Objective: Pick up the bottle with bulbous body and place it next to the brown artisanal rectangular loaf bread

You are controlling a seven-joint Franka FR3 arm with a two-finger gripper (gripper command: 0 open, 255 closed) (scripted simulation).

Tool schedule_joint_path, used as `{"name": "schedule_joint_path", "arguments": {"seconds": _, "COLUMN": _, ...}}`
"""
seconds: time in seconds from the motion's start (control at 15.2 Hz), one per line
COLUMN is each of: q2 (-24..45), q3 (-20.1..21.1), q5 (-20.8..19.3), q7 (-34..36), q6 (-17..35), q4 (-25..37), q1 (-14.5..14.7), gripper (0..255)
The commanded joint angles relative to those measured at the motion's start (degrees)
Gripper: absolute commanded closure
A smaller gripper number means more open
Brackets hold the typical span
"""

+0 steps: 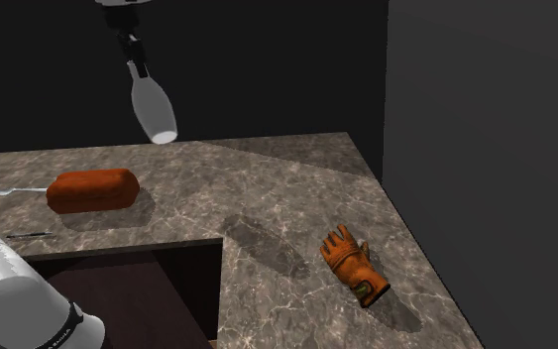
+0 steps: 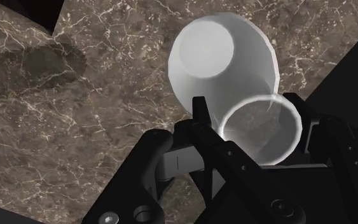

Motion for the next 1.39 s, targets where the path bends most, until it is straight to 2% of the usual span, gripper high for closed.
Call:
{"name": "schedule_joint_path", "arguments": {"seconds": 0.0, "q2": 3.2, "q3": 1.7, "q5": -1.1, "q7": 3.3, "q6": -0.1, "q4": 3.2, "q1": 1.6, "gripper": 255}}
{"name": "schedule_joint_path", "arguments": {"seconds": 0.33, "q2": 11.6, "q3": 4.7, "q5": -4.6, "q7": 10.4, "q6": -0.7, "q4": 11.4, "q1": 6.3, "gripper": 255}}
{"name": "schedule_joint_path", "arguments": {"seconds": 0.59, "q2": 19.8, "q3": 6.1, "q5": -8.4, "q7": 15.4, "q6": -2.7, "q4": 20.9, "q1": 11.4, "gripper": 255}}
{"name": "schedule_joint_path", "arguments": {"seconds": 0.79, "q2": 27.4, "q3": 6.3, "q5": -11.6, "q7": 18.6, "q6": -5.6, "q4": 30.9, "q1": 16.3, "gripper": 255}}
{"name": "schedule_joint_path", "arguments": {"seconds": 0.99, "q2": 37.9, "q3": 5.5, "q5": -15.3, "q7": 20.4, "q6": -11.4, "q4": 47.2, "q1": 23.2, "gripper": 255}}
{"name": "schedule_joint_path", "arguments": {"seconds": 1.32, "q2": 33.0, "q3": 6.1, "q5": -13.6, "q7": 21.0, "q6": -3.9, "q4": 34.6, "q1": 20.0, "gripper": 255}}
